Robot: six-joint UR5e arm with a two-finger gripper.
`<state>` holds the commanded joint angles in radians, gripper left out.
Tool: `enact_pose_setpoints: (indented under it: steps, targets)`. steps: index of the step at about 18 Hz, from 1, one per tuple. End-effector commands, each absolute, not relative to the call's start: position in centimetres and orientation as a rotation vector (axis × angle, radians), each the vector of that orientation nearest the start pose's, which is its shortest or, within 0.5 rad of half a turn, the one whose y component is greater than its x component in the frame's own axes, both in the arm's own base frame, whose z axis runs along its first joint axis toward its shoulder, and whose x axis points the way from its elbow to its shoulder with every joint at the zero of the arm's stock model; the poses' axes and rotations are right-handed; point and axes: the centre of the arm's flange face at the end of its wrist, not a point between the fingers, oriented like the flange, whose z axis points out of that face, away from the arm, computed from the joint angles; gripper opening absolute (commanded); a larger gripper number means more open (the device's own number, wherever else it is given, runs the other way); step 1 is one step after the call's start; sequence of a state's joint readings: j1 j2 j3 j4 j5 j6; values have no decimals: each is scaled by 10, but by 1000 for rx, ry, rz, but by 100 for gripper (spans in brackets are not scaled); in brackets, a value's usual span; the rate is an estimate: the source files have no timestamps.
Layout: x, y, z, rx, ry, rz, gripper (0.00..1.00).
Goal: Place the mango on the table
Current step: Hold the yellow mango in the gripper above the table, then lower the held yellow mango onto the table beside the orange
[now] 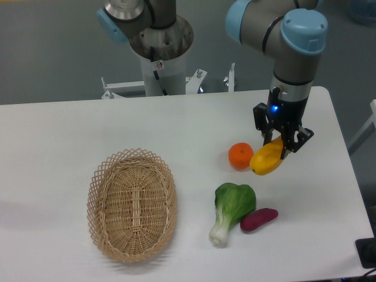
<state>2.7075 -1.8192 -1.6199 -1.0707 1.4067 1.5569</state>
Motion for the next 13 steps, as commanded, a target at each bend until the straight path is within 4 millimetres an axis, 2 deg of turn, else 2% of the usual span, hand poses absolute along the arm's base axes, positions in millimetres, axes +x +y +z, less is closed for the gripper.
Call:
enact_pose_setpoints:
  steps: [5, 9, 13]
  targets:
    - [-498, 394, 357, -2839, 690, 301, 39]
    - [-520, 398, 316, -2861, 813, 352, 39]
    - [-533, 402, 285, -2859, 884, 370, 39]
